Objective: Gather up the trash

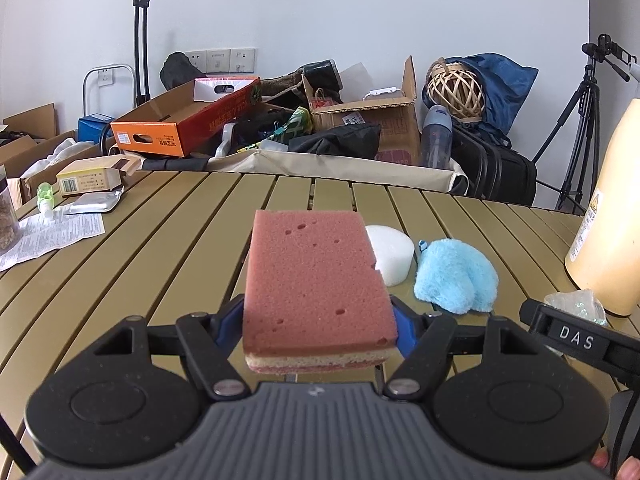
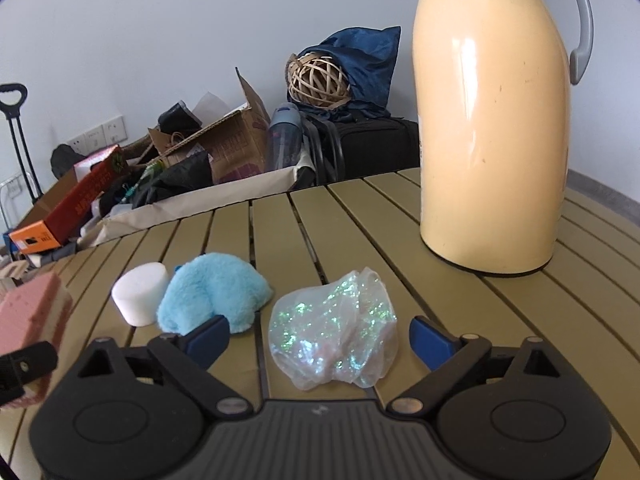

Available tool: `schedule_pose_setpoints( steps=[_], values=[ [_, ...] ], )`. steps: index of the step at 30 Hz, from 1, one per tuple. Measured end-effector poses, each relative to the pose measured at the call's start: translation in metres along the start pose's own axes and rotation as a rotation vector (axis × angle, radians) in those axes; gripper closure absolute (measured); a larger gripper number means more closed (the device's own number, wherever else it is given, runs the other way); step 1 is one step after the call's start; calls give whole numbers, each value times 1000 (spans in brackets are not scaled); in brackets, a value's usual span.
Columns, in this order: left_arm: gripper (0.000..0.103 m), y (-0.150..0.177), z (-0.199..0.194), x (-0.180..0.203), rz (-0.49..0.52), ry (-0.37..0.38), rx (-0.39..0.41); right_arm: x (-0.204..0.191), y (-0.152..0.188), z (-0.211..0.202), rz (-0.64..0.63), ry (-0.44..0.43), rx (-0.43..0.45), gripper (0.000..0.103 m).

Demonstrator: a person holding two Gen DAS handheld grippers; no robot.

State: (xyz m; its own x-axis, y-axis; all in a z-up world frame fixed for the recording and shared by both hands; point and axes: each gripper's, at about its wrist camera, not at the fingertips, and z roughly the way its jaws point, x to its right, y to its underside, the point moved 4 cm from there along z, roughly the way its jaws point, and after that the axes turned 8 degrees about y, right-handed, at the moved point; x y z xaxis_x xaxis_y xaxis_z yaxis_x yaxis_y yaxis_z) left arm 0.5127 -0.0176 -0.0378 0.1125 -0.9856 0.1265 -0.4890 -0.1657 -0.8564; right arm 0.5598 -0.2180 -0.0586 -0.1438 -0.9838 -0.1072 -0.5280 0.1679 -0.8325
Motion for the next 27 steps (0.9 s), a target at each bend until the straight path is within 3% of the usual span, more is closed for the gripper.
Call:
schedule_pose_setpoints(
  steps=[6,10,14,27],
  values=[
    [30,1,0,2,3,1,-1,4,0,2,26,-20,-5,24],
    [30,1,-1,2,2,5,0,7,0,3,51,-28,-8,46],
    [30,1,-2,2,3,7,5,9,0,2,59,-14,0,55],
    [30,-2,-9,0,-8,8,20,2,1,-20,-2,-9,78,58]
  ],
)
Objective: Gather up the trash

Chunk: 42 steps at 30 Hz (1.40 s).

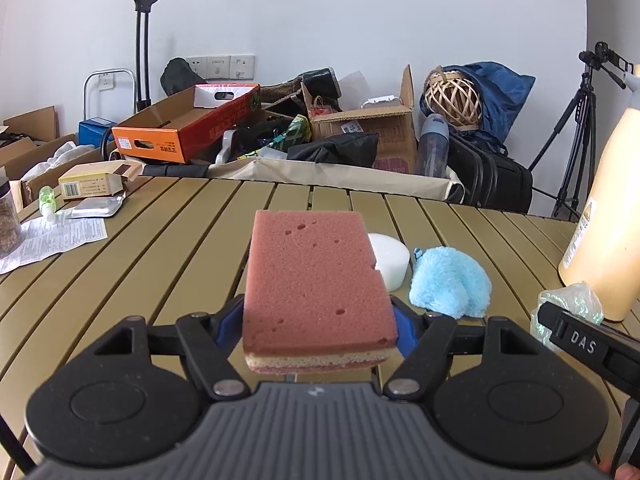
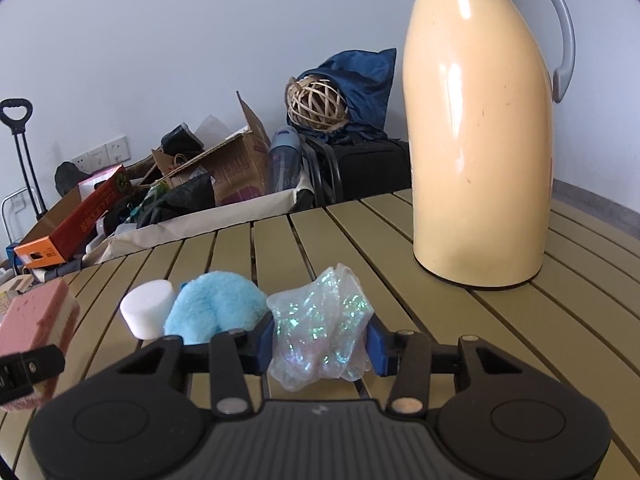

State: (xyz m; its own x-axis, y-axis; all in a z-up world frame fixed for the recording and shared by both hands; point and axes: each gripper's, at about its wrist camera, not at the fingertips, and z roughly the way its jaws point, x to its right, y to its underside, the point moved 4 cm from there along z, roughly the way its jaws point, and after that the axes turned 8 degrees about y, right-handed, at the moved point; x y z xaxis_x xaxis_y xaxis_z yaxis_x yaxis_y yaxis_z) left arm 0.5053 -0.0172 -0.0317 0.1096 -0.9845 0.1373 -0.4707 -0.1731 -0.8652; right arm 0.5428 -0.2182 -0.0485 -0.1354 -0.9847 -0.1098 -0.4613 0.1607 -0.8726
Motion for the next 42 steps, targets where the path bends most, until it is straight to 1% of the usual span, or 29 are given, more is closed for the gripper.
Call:
schedule_pose_setpoints(
  steps=[2,5,9,16,22,27,32,37,42],
  values=[
    [30,-1,-3,-2,-8,4,0,0,-1,-6,0,-22,12,58],
    [30,-2,-12,-4,-7,4,9,-2,-3,-18,-17,-29,32,58],
    [30,-3,-27,-7,-10,7,25,0,-6,-38,-13,-61,67,58],
    [30,-5,-61,-13,-14,14,60,5,-8,-80,-29,-87,114,59],
    [30,-1,-97,-18,-7,23,104,8,-5,-115,-56,-102,149,59],
    [30,14,-121,-25,-7,7,125,8,4,-140,-73,-137,160,59],
    [30,37,-139,-32,-3,24,125,6,19,-166,-101,-155,168,59],
    [30,56,-157,-33,11,28,128,8,35,-195,-101,-174,174,59],
    [30,75,-177,-35,22,52,130,12,56,-226,-100,-190,181,59]
  ],
)
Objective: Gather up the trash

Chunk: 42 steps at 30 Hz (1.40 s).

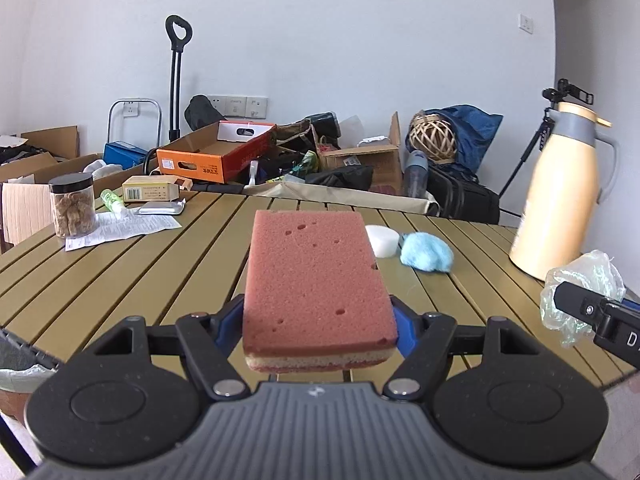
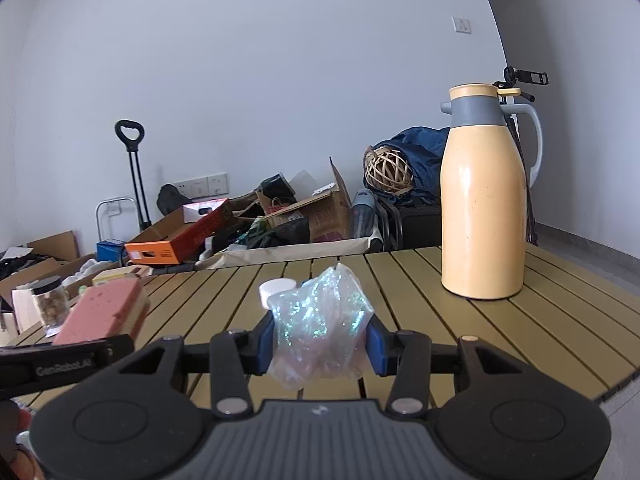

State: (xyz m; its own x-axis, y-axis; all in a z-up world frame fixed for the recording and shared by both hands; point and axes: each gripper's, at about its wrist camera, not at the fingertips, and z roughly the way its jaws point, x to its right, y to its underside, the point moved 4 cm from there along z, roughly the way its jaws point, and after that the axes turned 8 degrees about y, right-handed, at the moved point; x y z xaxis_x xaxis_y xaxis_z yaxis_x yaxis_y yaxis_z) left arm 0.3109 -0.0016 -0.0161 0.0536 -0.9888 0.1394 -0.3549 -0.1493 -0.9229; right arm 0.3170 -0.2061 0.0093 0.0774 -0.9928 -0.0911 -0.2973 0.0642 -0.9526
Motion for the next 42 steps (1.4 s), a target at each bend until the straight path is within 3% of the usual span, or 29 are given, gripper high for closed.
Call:
schedule_pose_setpoints(
  steps=[12,25,42],
  values=[
    [30,47,-44,3,101,28,-72,-7,54,-55,-14,-38,-68,59],
    [30,111,-79,0,181,70,-208,-16,112,-91,-50,-61,-209,59],
    [30,174,-65,-6,181,115,-414,-18,173,-87,-72,-63,-411,59]
  ],
)
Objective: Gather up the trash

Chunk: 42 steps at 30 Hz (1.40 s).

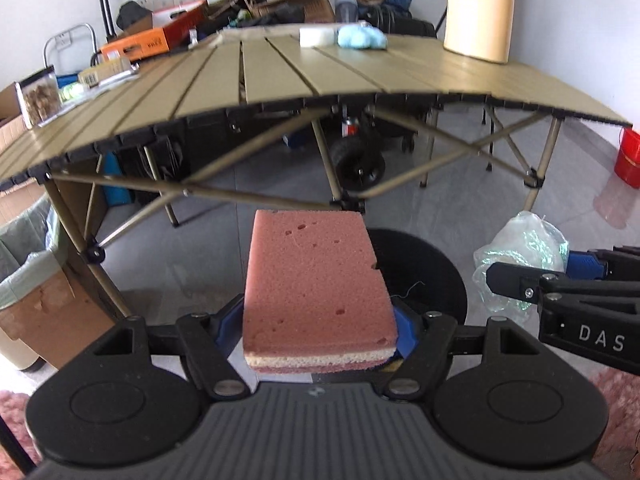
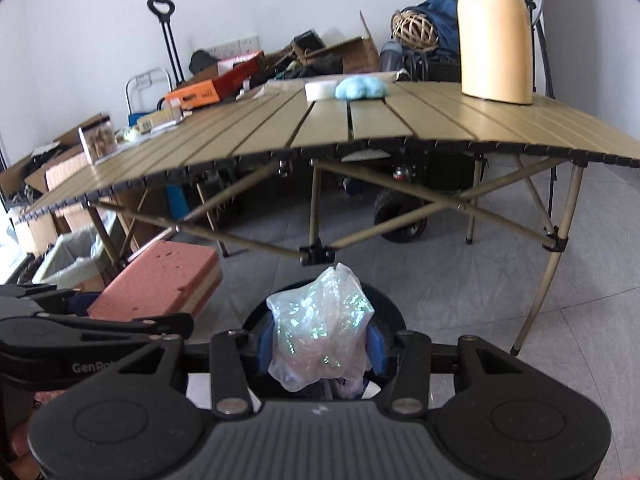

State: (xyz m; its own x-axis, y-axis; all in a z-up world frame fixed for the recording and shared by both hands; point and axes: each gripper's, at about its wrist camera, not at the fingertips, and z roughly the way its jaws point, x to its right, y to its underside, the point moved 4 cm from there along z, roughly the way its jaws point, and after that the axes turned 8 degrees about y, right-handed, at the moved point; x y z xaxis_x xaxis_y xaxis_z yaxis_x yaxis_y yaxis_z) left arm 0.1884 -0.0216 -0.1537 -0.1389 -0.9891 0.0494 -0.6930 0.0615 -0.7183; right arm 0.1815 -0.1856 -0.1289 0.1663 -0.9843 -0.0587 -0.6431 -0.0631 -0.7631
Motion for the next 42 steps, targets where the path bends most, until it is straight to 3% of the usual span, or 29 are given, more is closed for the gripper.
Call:
schedule_pose_setpoints(
  steps=[11,22,42],
  values=[
    [30,17,30,-10,-41,35,-148,0,11,26,11,24,-102,59],
    [30,21,64,-3,-59,66,-313,30,8,54,88,70,-170,59],
    [30,-16,120,29,-79,107,-323,71,-17,95,164,153,-141,59]
  ],
)
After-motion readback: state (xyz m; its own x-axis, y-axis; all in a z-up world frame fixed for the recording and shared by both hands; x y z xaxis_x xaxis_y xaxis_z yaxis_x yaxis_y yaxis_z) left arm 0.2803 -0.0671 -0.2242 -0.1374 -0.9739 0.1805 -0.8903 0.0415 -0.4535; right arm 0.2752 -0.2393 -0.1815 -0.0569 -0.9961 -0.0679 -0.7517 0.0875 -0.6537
